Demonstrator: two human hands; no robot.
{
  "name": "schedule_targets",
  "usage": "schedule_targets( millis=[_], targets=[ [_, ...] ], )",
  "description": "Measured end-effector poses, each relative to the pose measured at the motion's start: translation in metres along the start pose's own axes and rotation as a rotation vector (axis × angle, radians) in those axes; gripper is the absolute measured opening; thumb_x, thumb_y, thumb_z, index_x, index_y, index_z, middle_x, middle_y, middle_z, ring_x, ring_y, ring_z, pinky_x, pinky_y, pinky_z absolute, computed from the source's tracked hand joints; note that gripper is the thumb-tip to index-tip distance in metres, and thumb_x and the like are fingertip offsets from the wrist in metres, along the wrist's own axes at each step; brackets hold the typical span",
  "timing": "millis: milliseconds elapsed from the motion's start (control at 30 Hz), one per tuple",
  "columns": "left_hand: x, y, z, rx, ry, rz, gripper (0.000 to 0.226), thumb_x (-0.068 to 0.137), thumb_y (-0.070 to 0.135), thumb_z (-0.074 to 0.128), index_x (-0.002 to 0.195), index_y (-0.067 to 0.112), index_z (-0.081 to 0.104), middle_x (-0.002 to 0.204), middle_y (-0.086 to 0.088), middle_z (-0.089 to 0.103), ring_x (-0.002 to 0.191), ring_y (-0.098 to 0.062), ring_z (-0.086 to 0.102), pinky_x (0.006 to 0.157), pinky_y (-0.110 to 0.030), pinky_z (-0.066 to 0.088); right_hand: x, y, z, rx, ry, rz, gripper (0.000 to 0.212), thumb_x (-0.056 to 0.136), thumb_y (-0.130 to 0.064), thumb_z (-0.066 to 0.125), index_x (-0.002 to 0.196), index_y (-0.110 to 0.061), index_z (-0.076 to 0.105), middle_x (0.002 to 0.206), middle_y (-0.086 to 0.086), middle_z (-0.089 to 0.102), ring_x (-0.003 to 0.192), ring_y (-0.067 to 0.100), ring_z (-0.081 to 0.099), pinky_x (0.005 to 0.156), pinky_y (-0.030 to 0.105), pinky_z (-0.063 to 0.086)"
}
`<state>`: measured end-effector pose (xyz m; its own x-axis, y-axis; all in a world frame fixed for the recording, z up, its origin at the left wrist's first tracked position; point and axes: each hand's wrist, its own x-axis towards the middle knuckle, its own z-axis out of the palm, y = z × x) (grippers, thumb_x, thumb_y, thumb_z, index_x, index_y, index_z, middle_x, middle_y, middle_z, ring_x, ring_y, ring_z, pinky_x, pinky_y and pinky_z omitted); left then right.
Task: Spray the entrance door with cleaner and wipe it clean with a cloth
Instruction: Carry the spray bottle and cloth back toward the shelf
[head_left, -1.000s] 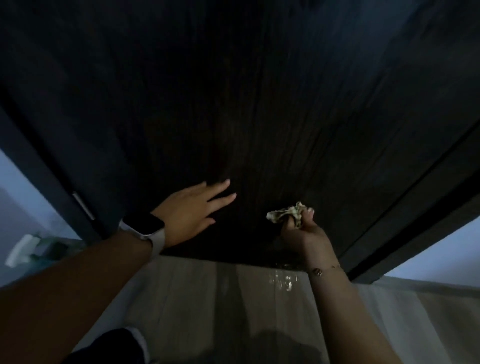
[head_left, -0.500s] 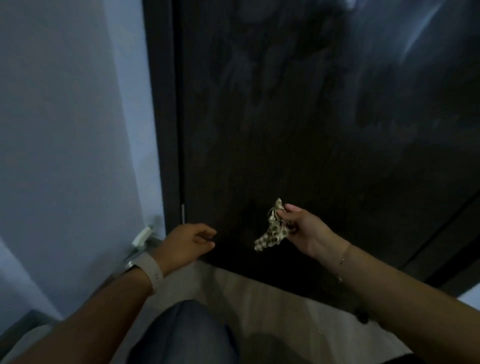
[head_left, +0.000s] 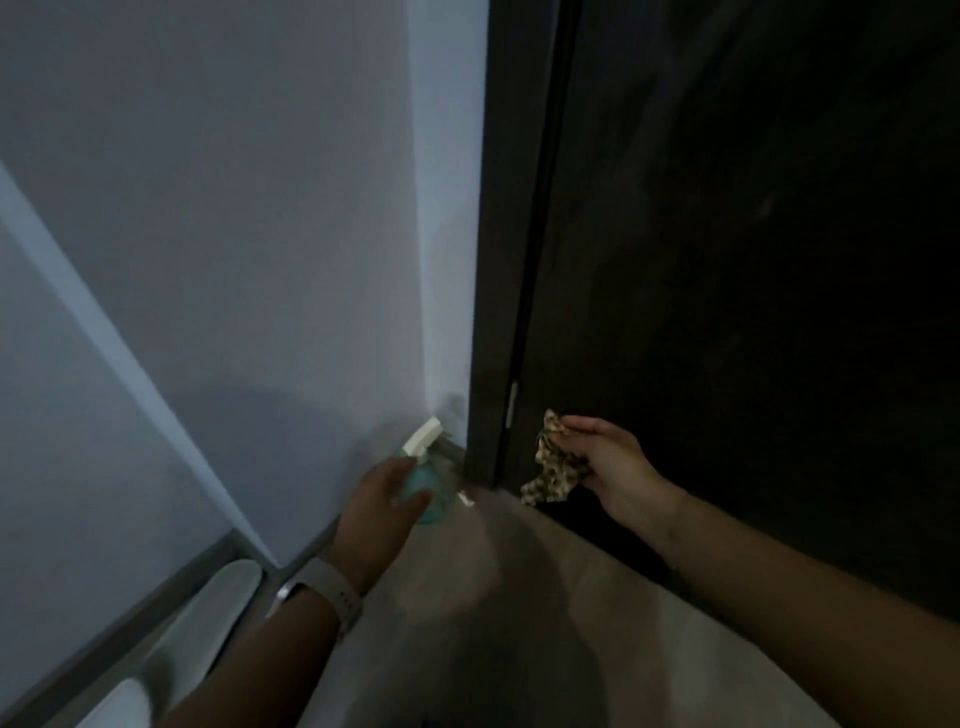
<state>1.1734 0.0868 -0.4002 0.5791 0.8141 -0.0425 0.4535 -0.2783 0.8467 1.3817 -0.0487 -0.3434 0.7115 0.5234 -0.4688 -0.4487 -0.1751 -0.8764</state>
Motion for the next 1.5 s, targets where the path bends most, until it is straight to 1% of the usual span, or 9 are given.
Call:
schedule_targets(
  millis=[200, 367, 600, 767, 967, 1067, 1167, 1300, 1500],
  targets=[
    [0.088, -0.043, 0.037, 0.077, 0.041, -0.096, 0.058, 0.084, 0.016, 0.073, 0.136, 0.006, 0.048, 0.134, -0.013, 0.048, 0.120, -0.025, 0.050, 0.092, -0.022, 0.036, 0.079, 0.053, 0.034, -0.114, -0.031, -0.076, 0.025, 0.078, 0.001, 0.075, 0.098, -0.011, 0.066, 0.090, 0.007, 0.068, 0.080, 0.016, 0.064, 0.067, 0.025, 0.048],
    [0.153, -0.071, 0.074, 0.116, -0.054, -0.078, 0.075, 0.086, 0.031, 0.072, 0.147, 0.012, 0.033, 0.149, -0.011, 0.038, 0.134, -0.027, 0.039, 0.108, -0.031, 0.031, 0.117, 0.106, 0.042, -0.066, 0.045, -0.084, 0.025, 0.078, 0.005, 0.073, 0.091, -0.015, 0.066, 0.092, 0.008, 0.070, 0.082, 0.018, 0.066, 0.072, 0.026, 0.054],
    [0.174, -0.092, 0.093, 0.280, -0.072, 0.014, 0.033, 0.095, 0.035, 0.058, 0.102, 0.003, 0.061, 0.095, -0.016, 0.065, 0.087, -0.033, 0.061, 0.076, -0.040, 0.047, 0.121, 0.142, 0.029, -0.070, 0.082, -0.069, 0.027, 0.079, 0.005, 0.072, 0.087, -0.019, 0.065, 0.086, 0.000, 0.068, 0.075, 0.010, 0.064, 0.060, 0.016, 0.052],
    [0.133, -0.080, 0.076, 0.104, 0.019, 0.000, 0.035, 0.092, 0.040, 0.062, 0.100, 0.005, 0.062, 0.091, -0.014, 0.067, 0.086, -0.032, 0.063, 0.079, -0.043, 0.051, 0.097, 0.123, 0.019, -0.104, 0.059, -0.154, 0.026, 0.077, 0.007, 0.073, 0.092, -0.014, 0.067, 0.084, -0.004, 0.068, 0.075, 0.006, 0.064, 0.056, 0.011, 0.051],
    [0.047, 0.002, 0.009, 0.037, 0.215, 0.130, 0.013, 0.087, 0.034, 0.069, 0.088, 0.024, 0.060, 0.069, 0.015, 0.061, 0.063, 0.002, 0.056, 0.056, -0.004, 0.038, 0.017, 0.043, 0.016, -0.182, -0.079, -0.295, 0.024, 0.079, 0.002, 0.073, 0.093, -0.017, 0.067, 0.090, 0.000, 0.069, 0.082, 0.009, 0.065, 0.062, 0.013, 0.050],
    [-0.004, 0.043, -0.032, 0.007, 0.249, 0.214, 0.030, 0.080, 0.057, 0.058, 0.094, 0.031, 0.064, 0.076, 0.008, 0.070, 0.071, -0.007, 0.067, 0.064, -0.022, 0.052, -0.045, -0.006, 0.015, -0.253, -0.156, -0.360, 0.024, 0.079, -0.004, 0.075, 0.098, -0.018, 0.069, 0.097, 0.001, 0.070, 0.092, 0.012, 0.065, 0.075, 0.021, 0.050],
    [-0.054, 0.080, -0.070, -0.018, 0.300, 0.249, 0.026, 0.087, 0.052, 0.057, 0.094, 0.028, 0.065, 0.076, 0.008, 0.071, 0.070, -0.010, 0.068, 0.067, -0.035, 0.057, -0.110, -0.038, 0.015, -0.287, -0.185, -0.418, 0.024, 0.079, -0.007, 0.076, 0.100, -0.018, 0.069, 0.098, 0.000, 0.070, 0.095, 0.013, 0.066, 0.078, 0.024, 0.049],
    [-0.110, 0.119, -0.110, 0.025, 0.410, 0.294, 0.015, 0.091, 0.033, 0.064, 0.080, 0.041, 0.057, 0.066, 0.016, 0.066, 0.061, 0.003, 0.064, 0.059, -0.017, 0.051, -0.181, -0.055, 0.019, -0.198, -0.162, -0.496, 0.025, 0.080, -0.004, 0.075, 0.102, -0.016, 0.069, 0.098, -0.001, 0.069, 0.095, 0.014, 0.065, 0.074, 0.022, 0.048],
    [-0.130, 0.121, -0.126, 0.063, 0.433, 0.173, 0.017, 0.085, 0.040, 0.065, 0.076, 0.024, 0.066, 0.062, 0.008, 0.067, 0.061, -0.011, 0.066, 0.064, -0.037, 0.057, -0.197, -0.034, 0.038, -0.127, -0.186, -0.487, 0.027, 0.081, -0.005, 0.073, 0.105, -0.016, 0.068, 0.096, -0.008, 0.068, 0.077, -0.008, 0.064, 0.059, 0.007, 0.048]
  ],
)
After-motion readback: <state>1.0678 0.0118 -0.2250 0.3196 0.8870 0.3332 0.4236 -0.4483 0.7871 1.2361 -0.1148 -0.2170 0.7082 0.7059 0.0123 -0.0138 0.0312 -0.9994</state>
